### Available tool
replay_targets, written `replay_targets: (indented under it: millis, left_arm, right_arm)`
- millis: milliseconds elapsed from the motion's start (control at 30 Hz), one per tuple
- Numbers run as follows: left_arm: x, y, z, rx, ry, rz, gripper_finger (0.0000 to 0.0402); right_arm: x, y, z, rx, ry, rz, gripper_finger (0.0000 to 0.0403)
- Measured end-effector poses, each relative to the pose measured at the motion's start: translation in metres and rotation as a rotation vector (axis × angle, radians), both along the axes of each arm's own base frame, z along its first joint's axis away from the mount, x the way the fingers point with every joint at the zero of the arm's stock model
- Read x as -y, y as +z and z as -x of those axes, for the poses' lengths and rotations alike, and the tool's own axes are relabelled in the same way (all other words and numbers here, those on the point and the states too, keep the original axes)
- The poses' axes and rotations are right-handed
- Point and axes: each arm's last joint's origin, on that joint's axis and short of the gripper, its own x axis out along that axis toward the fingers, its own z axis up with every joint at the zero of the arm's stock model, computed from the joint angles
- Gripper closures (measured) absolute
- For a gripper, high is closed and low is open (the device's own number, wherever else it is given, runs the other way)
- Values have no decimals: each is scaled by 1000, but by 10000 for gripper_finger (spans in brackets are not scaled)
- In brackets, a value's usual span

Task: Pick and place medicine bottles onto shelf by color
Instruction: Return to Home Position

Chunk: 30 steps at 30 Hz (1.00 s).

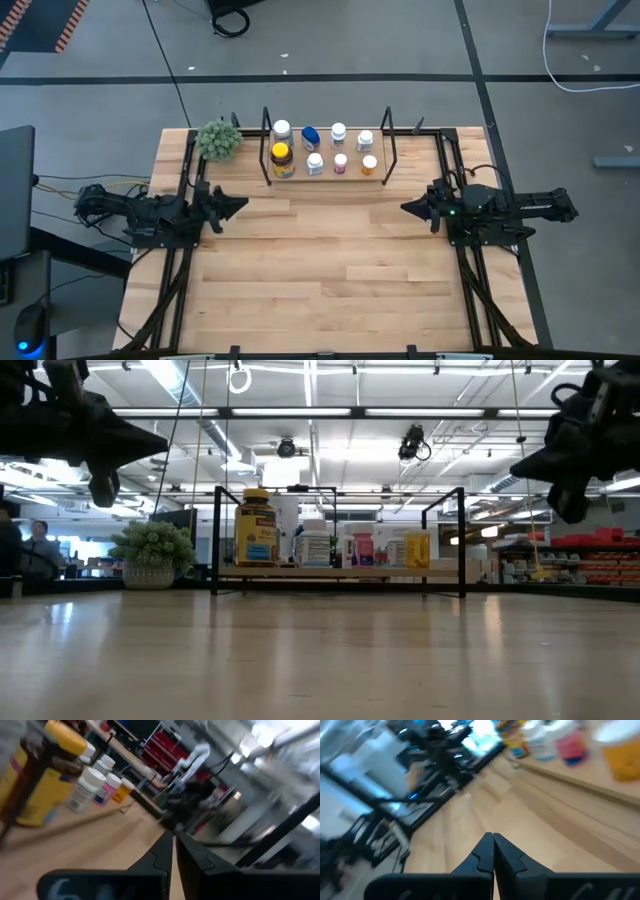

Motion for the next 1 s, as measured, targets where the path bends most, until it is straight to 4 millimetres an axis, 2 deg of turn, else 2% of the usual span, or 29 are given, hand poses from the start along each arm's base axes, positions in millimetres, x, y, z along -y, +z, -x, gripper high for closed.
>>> replay_targets:
  millis: [133, 267, 433, 533, 733, 1000]
  left_arm:
    - [0, -4, 0, -98, 8, -199, 368]
    - [0, -4, 0, -140, 15, -333, 372]
    - [0, -4, 0, -151, 19, -376, 378]
    - [0, -4, 0, -151, 19, -376, 376]
    - [0, -4, 0, -150, 18, -376, 366]
    - [0, -3, 0, -149, 19, -376, 375]
  right_arm:
    - [-1, 3, -1, 17, 74, 137, 396]
    - [-1, -5, 1, -103, 128, 350, 396]
    - [-1, -8, -4, -136, 78, 265, 396]
    - [0, 2, -9, -47, 43, 287, 395]
    - [0, 15, -13, 48, 30, 494, 395]
    - [0, 45, -11, 351, -48, 479, 395]
